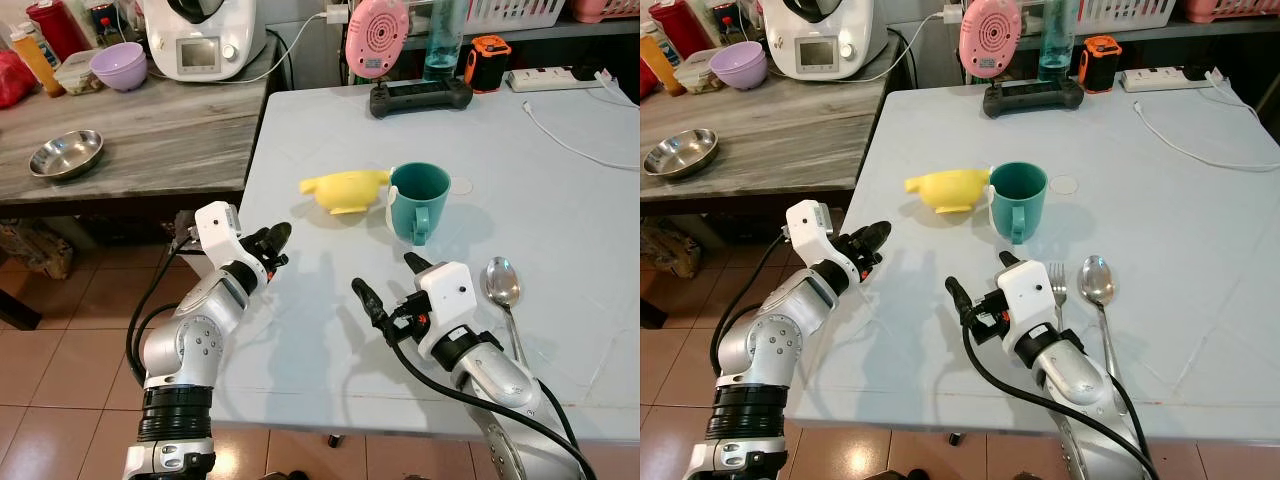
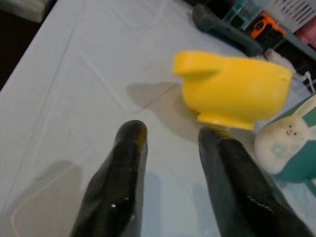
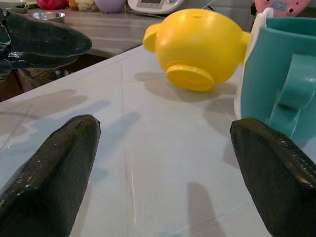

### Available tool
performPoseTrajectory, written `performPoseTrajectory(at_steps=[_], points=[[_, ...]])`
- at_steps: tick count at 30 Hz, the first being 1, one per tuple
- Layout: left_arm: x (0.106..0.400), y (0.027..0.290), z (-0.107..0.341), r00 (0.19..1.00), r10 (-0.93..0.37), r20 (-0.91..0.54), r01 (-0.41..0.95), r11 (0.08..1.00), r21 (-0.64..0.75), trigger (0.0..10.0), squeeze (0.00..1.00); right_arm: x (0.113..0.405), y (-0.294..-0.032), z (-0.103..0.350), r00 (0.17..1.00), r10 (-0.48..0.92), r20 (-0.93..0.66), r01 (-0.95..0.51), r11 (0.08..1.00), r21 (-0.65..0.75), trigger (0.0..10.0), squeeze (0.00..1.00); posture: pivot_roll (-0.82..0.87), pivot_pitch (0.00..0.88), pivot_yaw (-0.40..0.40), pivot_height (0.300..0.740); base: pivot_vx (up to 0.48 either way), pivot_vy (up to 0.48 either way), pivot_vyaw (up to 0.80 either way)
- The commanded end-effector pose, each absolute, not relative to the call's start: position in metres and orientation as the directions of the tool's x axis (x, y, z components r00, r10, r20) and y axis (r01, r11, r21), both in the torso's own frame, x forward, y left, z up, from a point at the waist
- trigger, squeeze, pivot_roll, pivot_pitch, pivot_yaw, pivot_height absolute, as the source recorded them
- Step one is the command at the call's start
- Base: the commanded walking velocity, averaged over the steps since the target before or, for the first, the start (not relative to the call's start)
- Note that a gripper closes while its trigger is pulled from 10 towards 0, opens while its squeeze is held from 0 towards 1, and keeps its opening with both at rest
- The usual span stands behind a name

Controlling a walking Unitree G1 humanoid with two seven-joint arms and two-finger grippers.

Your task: Setting the table

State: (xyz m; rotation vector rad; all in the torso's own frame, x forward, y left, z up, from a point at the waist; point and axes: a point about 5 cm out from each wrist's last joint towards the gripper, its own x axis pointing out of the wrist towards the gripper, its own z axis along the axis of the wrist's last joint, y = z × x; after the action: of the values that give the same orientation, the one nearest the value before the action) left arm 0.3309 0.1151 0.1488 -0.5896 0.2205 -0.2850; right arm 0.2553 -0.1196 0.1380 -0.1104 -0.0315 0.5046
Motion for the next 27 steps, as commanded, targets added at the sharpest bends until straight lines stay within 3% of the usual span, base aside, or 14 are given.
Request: performPoseTrajectory(at_steps=[1,4,5,6,10,12,16,23,27], points=[[0.33,0.118,0.153,0.945,-0.314,-0.091,0.208,0.793,-0.573,10.0,1.0,0.257,-0.115,0.14,0.869,0.495,0.015,-0.491,0.864,-0.115,10.0,0.0,-0.18,0.106,0.119,0.74,0.0,0.0,0.0],[0.33,0.115,0.153,0.943,-0.322,-0.08,0.217,0.781,-0.585,10.0,1.0,0.258,-0.115,0.14,0.869,0.495,0.017,-0.49,0.864,-0.114,10.0,0.0,-0.18,0.105,0.119,0.74,0.0,0.0,0.0],[0.329,0.113,0.153,0.941,-0.329,-0.08,0.221,0.777,-0.59,10.0,1.0,0.258,-0.115,0.14,0.869,0.495,0.018,-0.49,0.864,-0.113,10.0,0.28,-0.18,0.105,0.119,0.74,0.0,0.0,0.0],[0.328,0.113,0.153,0.94,-0.331,-0.08,0.223,0.777,-0.588,10.0,1.0,0.258,-0.115,0.14,0.868,0.495,0.018,-0.491,0.864,-0.113,10.0,0.44,-0.18,0.105,0.119,0.74,0.0,0.0,0.0],[0.323,0.11,0.176,0.927,-0.347,0.144,0.368,0.764,-0.531,10.0,1.0,0.258,-0.115,0.14,0.87,0.493,0.018,-0.488,0.865,-0.115,10.0,0.42,-0.18,0.105,0.119,0.74,0.0,0.0,0.0],[0.318,0.108,0.18,0.906,-0.374,0.2,0.423,0.828,-0.368,10.0,1.0,0.258,-0.115,0.14,0.872,0.489,0.02,-0.483,0.867,-0.118,10.0,0.35,-0.18,0.104,0.118,0.74,0.0,0.0,0.0],[0.311,0.107,0.171,0.902,-0.383,0.2,0.426,0.867,-0.259,10.0,1.0,0.259,-0.115,0.141,0.873,0.487,0.024,-0.481,0.869,-0.121,10.0,0.32,-0.18,0.104,0.118,0.74,0.0,0.0,0.0],[0.313,0.111,0.156,0.945,-0.294,0.141,0.323,0.904,-0.279,10.0,1.0,0.261,-0.116,0.145,0.875,0.483,0.036,-0.475,0.871,-0.127,10.0,0.28,-0.18,0.104,0.115,0.74,0.0,0.0,0.0],[0.315,0.109,0.161,0.936,-0.301,0.185,0.336,0.918,-0.208,10.0,1.0,0.264,-0.116,0.149,0.878,0.475,0.055,-0.465,0.875,-0.134,10.0,0.21,-0.18,0.103,0.115,0.74,0.0,0.0,0.0]])
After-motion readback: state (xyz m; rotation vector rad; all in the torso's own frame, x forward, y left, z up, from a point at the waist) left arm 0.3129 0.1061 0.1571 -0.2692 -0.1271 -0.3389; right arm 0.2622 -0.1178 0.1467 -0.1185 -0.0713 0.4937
